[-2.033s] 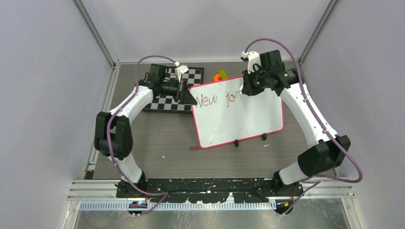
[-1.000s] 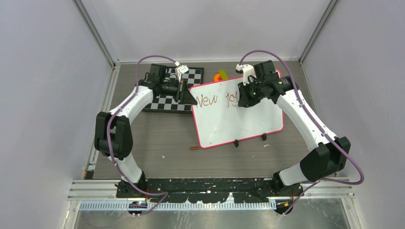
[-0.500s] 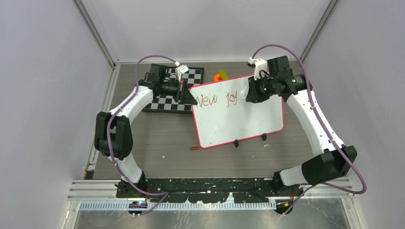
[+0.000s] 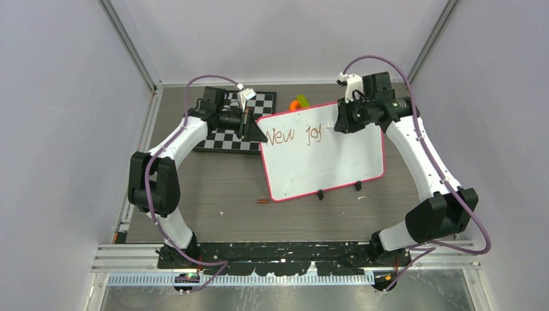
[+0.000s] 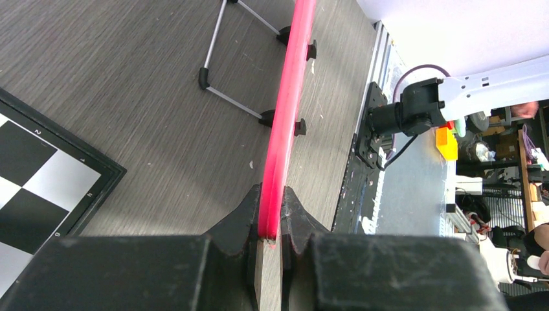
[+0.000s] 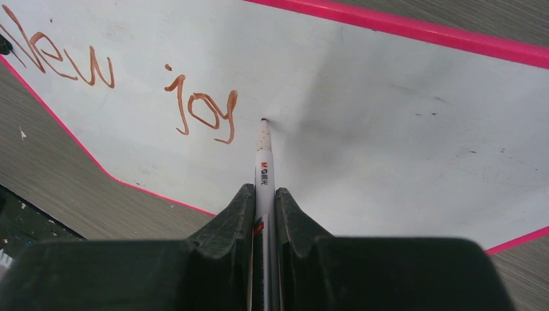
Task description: Write a sentence on the whiteboard
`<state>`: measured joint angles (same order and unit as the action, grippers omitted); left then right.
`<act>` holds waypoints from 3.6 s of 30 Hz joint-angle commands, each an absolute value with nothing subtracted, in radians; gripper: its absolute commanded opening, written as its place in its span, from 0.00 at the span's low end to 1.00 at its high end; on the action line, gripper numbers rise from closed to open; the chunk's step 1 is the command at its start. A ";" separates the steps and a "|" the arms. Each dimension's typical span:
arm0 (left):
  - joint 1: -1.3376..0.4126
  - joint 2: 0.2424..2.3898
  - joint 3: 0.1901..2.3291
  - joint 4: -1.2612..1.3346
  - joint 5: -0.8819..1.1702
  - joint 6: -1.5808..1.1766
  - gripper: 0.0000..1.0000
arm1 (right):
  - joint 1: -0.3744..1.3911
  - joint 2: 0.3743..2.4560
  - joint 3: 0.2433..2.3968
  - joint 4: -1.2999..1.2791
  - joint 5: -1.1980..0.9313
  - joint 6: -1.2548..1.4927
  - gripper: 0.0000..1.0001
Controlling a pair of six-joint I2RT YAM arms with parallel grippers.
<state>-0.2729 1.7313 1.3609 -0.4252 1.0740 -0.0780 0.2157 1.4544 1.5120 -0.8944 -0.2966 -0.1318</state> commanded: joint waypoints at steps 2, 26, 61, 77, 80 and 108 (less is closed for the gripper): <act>-0.284 1.729 1.365 -0.384 1.031 -0.088 0.00 | 0.220 1.476 1.569 -0.839 -0.310 -0.118 0.00; -0.284 1.732 1.365 -0.382 1.028 -0.087 0.00 | 0.214 1.451 1.488 -0.885 -0.270 -0.179 0.00; -0.284 1.729 1.363 -0.404 1.009 -0.066 0.00 | 0.200 1.396 1.532 -1.025 -0.439 -0.192 0.00; -0.285 1.739 1.366 -0.415 0.996 -0.057 0.00 | 0.047 1.396 1.513 -0.969 -0.469 -0.209 0.00; -0.285 1.744 1.370 -0.416 0.997 -0.061 0.00 | 0.047 1.401 1.510 -0.942 -0.471 -0.187 0.00; -0.287 1.741 1.370 -0.427 0.991 -0.058 0.00 | 0.060 1.470 1.532 -0.867 -0.295 -0.152 0.00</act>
